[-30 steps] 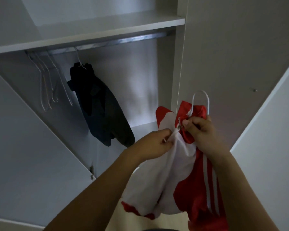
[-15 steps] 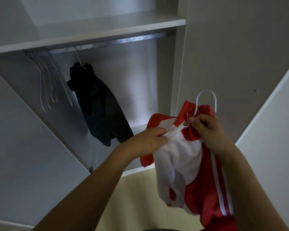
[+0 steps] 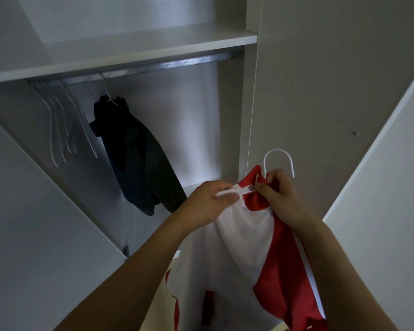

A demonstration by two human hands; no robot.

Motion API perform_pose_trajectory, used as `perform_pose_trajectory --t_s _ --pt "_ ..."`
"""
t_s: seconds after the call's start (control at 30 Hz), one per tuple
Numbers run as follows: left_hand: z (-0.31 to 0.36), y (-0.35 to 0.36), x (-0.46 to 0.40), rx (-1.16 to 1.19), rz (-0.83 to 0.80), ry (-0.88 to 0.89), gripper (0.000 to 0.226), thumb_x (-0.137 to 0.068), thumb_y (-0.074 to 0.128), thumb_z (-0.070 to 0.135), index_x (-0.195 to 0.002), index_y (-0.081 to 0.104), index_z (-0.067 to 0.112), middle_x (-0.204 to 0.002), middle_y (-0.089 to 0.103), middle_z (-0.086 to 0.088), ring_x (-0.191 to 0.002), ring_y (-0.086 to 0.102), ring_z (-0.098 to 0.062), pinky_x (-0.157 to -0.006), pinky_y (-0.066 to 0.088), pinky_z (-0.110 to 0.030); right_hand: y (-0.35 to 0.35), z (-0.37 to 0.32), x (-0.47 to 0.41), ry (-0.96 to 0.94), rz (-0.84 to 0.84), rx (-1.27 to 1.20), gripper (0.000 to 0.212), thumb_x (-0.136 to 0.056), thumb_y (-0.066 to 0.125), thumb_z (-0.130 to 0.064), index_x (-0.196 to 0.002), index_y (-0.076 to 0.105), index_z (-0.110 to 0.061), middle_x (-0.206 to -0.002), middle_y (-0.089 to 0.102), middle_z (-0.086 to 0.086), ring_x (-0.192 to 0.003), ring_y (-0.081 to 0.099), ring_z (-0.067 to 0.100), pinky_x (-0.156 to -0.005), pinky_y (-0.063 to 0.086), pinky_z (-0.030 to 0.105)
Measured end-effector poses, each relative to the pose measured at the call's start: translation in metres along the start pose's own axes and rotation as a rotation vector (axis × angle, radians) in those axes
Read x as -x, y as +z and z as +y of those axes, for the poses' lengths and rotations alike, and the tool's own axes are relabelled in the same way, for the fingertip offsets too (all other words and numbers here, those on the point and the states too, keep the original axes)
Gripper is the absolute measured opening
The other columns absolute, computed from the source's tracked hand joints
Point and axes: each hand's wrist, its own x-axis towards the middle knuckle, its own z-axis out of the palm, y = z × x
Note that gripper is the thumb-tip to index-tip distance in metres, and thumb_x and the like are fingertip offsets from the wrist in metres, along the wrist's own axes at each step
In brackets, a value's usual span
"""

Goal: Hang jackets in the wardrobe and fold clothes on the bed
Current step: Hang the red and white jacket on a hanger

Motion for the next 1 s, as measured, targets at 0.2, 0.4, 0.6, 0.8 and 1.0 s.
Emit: perform_pose_trajectory --t_s 0.2,0.4,0.6,0.8,1.0 --pt "-0.008 -0.005 0.005 0.022 0.08 -0.027 0.013 -0.096 0.058 0.036 -0.094 0.07 0.031 -0.083 0.068 0.01 -0.077 0.066 -0.007 -0.071 0.053 -0.027 -0.001 -0.003 -0.004 -0.099 -0.134 -0.012 0.017 -0.095 0.057 -0.017 -0.088 0.065 -0.03 -0.083 0.068 -0.009 -0.077 0.066 0.009 -0.074 0.051 0.025" --pt "-0.004 -0.015 0.004 0.142 0.11 -0.089 0.018 -0.1 0.052 0.028 -0.102 0.069 0.024 -0.096 0.068 0.0 -0.092 0.066 -0.021 -0.087 0.056 -0.042 -0.003 -0.017 -0.007 0.017 -0.061 -0.039 0.045 -0.095 0.05 -0.049 -0.061 0.058 -0.021 -0.06 0.058 -0.009 -0.059 0.057 0.005 -0.065 0.045 0.023" --pt "0.002 -0.001 0.004 0.197 0.043 -0.081 0.02 -0.097 0.057 0.036 -0.103 0.067 0.021 -0.096 0.068 0.001 -0.09 0.068 -0.015 -0.082 0.058 -0.029 -0.005 -0.019 -0.005 0.116 -0.032 -0.101 0.053 -0.099 0.05 -0.034 -0.047 0.058 -0.024 -0.046 0.054 -0.011 -0.046 0.051 0.002 -0.052 0.041 0.015" --pt "0.007 0.001 0.0 0.338 0.173 -0.086 0.012 -0.095 0.059 0.016 -0.086 0.066 0.019 -0.094 0.069 -0.008 -0.094 0.066 -0.029 -0.089 0.054 -0.044 -0.012 -0.021 0.001 -0.147 -0.109 -0.005 0.041 -0.081 0.041 0.014 -0.082 0.06 -0.023 -0.086 0.058 0.001 -0.068 0.052 0.006 -0.063 0.041 0.016" --pt "0.009 -0.005 0.001 0.436 0.177 -0.073 0.024 -0.093 0.058 0.013 -0.082 0.074 0.027 -0.094 0.073 0.001 -0.095 0.068 -0.026 -0.09 0.056 -0.044 -0.013 -0.024 0.006 -0.173 -0.162 0.128 0.023 -0.078 0.063 -0.037 -0.062 0.066 -0.021 -0.08 0.057 -0.014 -0.078 0.056 0.001 -0.069 0.041 0.012"
